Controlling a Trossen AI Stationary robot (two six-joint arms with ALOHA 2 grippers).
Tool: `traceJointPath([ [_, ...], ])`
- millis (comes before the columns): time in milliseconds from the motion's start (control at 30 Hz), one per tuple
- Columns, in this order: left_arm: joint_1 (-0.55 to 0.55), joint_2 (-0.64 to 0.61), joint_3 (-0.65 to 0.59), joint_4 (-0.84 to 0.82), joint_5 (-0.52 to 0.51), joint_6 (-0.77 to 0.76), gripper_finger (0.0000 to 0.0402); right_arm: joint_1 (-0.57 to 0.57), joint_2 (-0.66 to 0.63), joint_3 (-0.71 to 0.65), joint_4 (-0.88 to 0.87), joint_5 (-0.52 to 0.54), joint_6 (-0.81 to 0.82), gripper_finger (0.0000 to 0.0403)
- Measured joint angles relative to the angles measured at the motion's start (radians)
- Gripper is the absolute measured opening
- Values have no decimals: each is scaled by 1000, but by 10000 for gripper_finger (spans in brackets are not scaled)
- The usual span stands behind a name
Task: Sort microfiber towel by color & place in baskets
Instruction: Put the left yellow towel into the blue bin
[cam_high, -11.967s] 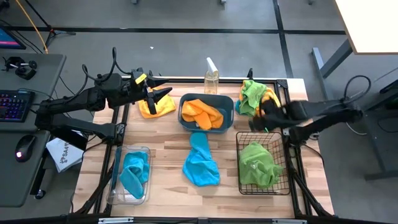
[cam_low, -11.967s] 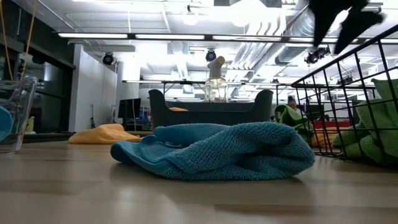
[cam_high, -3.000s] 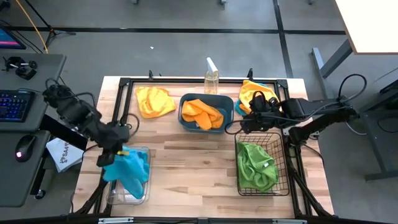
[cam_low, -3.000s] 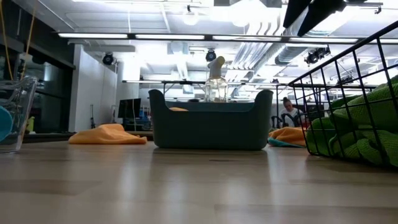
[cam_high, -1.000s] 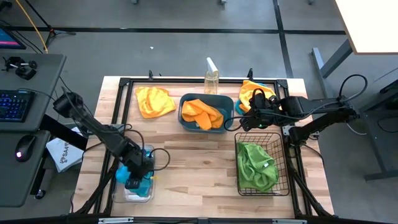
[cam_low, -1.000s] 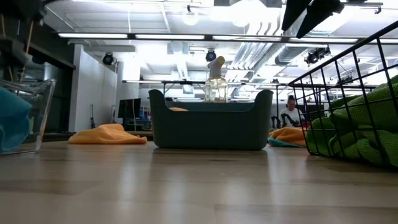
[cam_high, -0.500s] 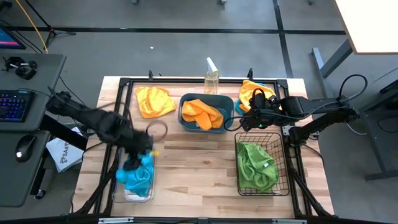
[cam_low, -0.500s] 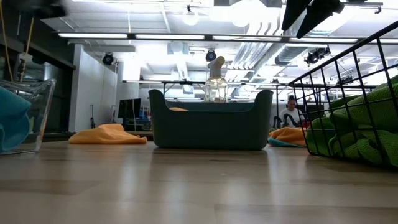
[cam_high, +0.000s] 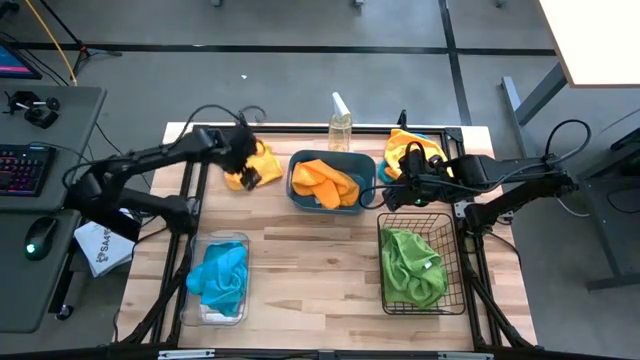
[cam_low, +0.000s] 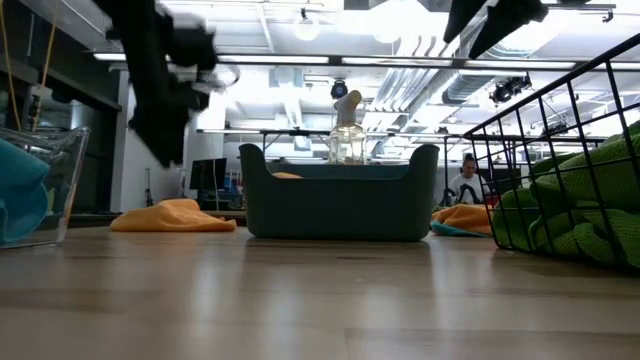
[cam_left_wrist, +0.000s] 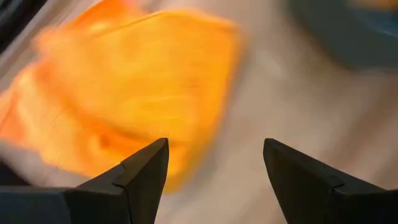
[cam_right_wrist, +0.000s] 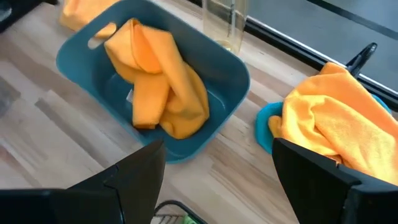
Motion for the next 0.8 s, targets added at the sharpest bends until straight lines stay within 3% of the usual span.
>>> traceJointPath([
  [133, 192, 45, -80, 129, 7, -40, 249, 0, 8, 0, 0, 20, 53, 291],
  [233, 255, 89, -109, 209, 33, -65, 249, 0, 26, 0, 0, 20, 67, 291],
  [633, 285, 339, -114, 271, 6, -107, 246, 7, 108, 0, 52, 7, 96, 291],
  [733, 276, 364, -109, 260, 6, -55, 221, 8, 102, 1, 52, 8, 95, 291],
  [800, 267, 371, -108, 243, -2, -16, 181, 8, 92, 1, 51, 9, 95, 291],
])
